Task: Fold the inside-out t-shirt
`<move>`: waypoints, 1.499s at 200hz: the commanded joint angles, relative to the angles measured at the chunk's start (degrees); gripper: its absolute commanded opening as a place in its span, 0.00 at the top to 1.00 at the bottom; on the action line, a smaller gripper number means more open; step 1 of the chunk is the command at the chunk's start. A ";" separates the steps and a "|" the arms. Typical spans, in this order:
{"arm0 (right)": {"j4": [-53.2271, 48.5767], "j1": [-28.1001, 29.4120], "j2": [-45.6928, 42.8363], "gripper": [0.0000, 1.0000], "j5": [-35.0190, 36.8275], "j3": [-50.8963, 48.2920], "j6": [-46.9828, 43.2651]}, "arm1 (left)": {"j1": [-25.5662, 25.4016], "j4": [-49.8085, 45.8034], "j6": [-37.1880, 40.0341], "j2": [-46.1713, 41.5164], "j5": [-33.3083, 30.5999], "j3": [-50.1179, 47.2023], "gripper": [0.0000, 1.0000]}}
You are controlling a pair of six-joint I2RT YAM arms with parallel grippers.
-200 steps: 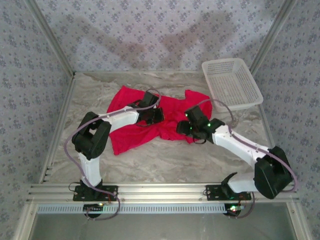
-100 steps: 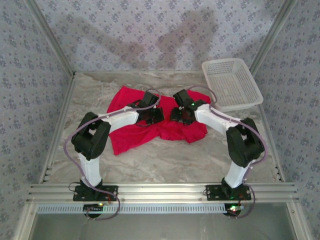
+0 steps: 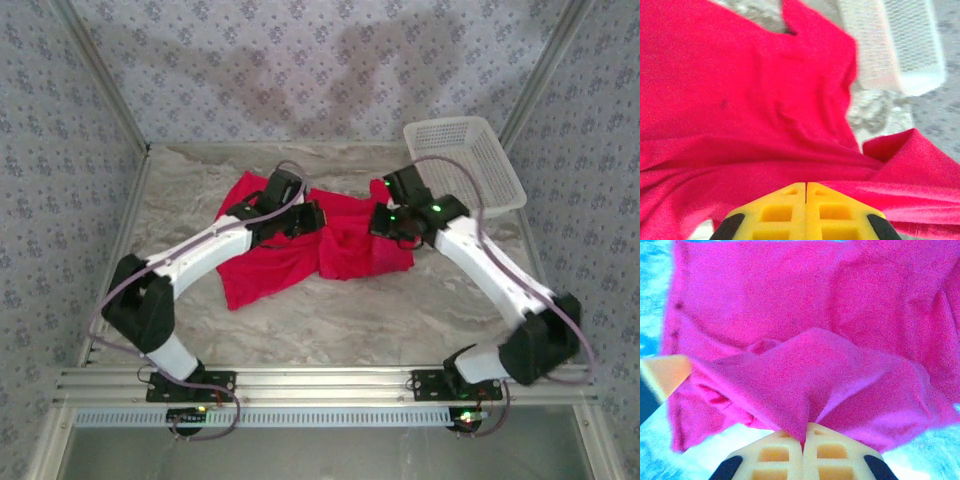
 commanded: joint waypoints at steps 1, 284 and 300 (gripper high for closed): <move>-8.89 -1.36 -5.54 1.00 -0.36 -2.13 -0.35 | -0.51 -3.29 1.34 -4.23 -3.25 -1.67 1.00; 19.20 1.61 30.68 0.61 -8.71 -2.05 6.52 | 0.10 5.80 0.06 13.02 -2.56 -1.71 1.00; 20.06 1.61 32.50 0.61 -8.87 -1.61 7.45 | 0.26 5.84 0.08 12.67 -2.41 -1.89 1.00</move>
